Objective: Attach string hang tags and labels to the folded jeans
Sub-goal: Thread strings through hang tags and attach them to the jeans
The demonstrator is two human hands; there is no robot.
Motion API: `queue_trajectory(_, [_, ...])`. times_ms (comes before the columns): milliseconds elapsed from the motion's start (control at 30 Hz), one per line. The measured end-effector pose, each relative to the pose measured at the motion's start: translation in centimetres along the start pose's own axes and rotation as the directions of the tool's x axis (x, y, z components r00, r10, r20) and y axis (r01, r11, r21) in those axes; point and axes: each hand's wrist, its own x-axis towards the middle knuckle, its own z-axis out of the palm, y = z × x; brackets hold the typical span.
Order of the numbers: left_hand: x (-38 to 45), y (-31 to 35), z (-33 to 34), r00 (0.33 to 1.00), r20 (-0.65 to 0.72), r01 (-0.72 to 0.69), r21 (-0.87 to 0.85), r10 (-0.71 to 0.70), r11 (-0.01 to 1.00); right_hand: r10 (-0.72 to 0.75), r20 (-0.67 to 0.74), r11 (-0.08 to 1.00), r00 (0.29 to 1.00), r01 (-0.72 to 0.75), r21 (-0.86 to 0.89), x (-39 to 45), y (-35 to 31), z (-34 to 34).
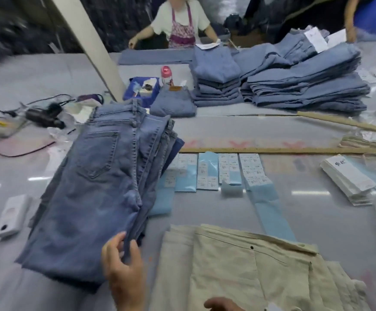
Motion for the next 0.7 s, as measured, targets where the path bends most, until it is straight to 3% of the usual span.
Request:
queue_trajectory(33, [2.7, -1.1, -0.9, 0.992, -0.13, 0.012, 0.07, -0.003, 0.998, -0.136, 0.159, 0.979, 0.978, 0.157, -0.129, 0.3, 0.5, 1.5])
queue_trajectory(67, [5.3, -2.6, -1.9, 0.979, -0.202, 0.045, 0.16, -0.012, 0.986, -0.176, 0.236, 0.97, 0.956, 0.209, -0.126, 0.6, 0.2, 1.9])
queue_trajectory(100, [7.5, -3.7, -2.9, 0.967, -0.247, 0.113, 0.227, -0.056, 0.967, -0.2, 0.216, 0.975, 0.956, 0.217, -0.056, 1.0, -1.4, 1.6])
queue_trajectory(167, [9.0, -4.8, -3.9, 0.909, -0.297, 0.37, 0.249, -0.293, 0.895, -0.371, 0.409, 0.917, 0.834, 0.399, 0.018, 2.3, -5.0, 2.1])
queue_trajectory(233, [9.6, -5.8, -4.7, 0.783, -0.345, 0.6, 0.201, -0.517, 0.774, -0.478, 0.382, 0.87, 0.791, 0.486, 0.083, 5.4, -8.8, 3.1])
queue_trajectory(400, [10.3, -8.3, -7.1, 0.547, -0.395, 0.784, -0.065, -0.737, 0.617, -0.502, 0.363, 0.865, 0.785, 0.449, 0.224, 8.8, -15.1, 7.9])
queue_trajectory(467, [10.0, -8.6, -7.7, 0.593, -0.412, 0.747, -0.041, -0.692, 0.664, -0.452, 0.438, 0.892, 0.777, 0.386, 0.235, 9.1, -14.3, 9.0])
queue_trajectory(533, [9.6, -7.6, -8.1, 0.724, -0.476, 0.621, 0.134, -0.499, 0.772, -0.402, 0.507, 0.916, 0.762, 0.337, 0.22, 8.6, -12.5, 10.3])
queue_trajectory(600, [9.2, -6.0, -8.4, 0.841, -0.447, 0.454, 0.279, -0.304, 0.846, -0.364, 0.549, 0.93, 0.752, 0.329, 0.165, 7.9, -10.3, 11.5])
queue_trajectory(700, [9.3, -2.1, -8.3, 0.884, -0.363, 0.365, 0.146, -0.294, 0.919, -0.268, 0.663, 0.962, 0.699, 0.227, 0.149, 6.7, -7.1, 12.8])
